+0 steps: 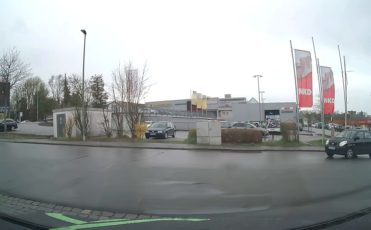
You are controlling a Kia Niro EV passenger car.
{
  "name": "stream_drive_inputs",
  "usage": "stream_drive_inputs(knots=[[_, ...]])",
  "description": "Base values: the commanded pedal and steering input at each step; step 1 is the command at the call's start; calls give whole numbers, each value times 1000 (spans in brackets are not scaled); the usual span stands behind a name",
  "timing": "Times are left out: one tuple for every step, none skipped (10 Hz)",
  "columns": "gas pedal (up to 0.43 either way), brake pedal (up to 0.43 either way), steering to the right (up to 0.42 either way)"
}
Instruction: Follow the waypoints while adhering to traffic rules and regulations
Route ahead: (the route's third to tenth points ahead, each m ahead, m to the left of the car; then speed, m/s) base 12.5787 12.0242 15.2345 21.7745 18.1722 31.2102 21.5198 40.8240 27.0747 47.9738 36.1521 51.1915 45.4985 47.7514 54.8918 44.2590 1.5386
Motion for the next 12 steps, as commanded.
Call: stream_drive_inputs(knots=[[0,305,69],[0,305,66],[0,299,60],[0,299,46],[0,293,29],[0,287,12],[0,274,-10],[0,268,-21],[0,268,-20],[0,262,-13],[0,262,-11],[0,262,-10]])
